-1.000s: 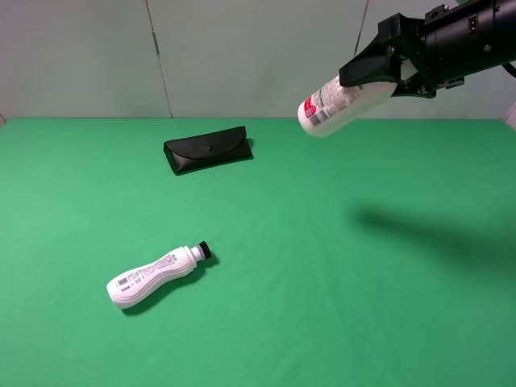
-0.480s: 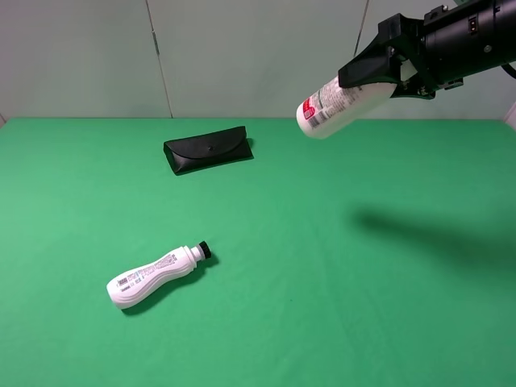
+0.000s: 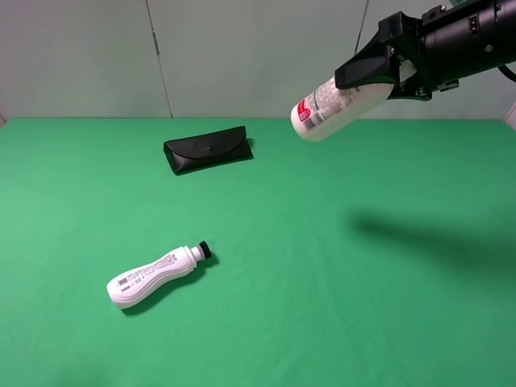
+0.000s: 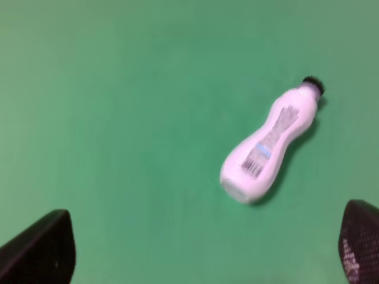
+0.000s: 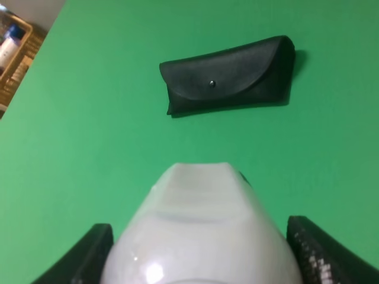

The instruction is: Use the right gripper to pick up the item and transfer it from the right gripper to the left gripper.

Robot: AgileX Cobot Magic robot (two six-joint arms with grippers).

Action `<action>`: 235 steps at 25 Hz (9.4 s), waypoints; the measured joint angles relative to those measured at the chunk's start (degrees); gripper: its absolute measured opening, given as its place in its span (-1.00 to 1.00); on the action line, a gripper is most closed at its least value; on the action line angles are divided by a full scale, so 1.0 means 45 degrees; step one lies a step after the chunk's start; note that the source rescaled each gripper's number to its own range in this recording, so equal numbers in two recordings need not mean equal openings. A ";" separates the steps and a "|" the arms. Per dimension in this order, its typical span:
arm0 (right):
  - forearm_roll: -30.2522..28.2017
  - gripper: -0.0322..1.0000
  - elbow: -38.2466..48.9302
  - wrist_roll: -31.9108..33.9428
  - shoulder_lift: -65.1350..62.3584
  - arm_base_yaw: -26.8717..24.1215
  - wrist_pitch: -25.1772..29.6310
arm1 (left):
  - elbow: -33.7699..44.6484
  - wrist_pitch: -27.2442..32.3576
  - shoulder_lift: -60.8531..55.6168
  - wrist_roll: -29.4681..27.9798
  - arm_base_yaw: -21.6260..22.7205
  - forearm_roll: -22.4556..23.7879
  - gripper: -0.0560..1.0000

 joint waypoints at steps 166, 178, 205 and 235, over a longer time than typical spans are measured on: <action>0.2458 -0.76 -0.0525 -0.1329 0.0517 0.0829 0.1718 | -0.6584 -0.4218 1.7417 2.8274 -0.4837 -1.9479 -0.73; 0.2644 0.99 -0.0610 -0.1284 0.0423 0.0829 0.1087 | -0.6572 -0.4559 1.7525 2.8039 -0.4837 -1.9348 -0.89; -0.2827 1.00 -0.0610 0.1964 -0.2610 0.0829 -0.3488 | -0.6572 -0.4890 1.7540 2.7985 -0.4837 -1.9332 -0.89; -1.3987 1.00 0.3039 1.1023 -1.2816 0.0829 0.1075 | -0.6572 -0.5063 1.7540 2.7403 -0.4837 -1.9332 -0.89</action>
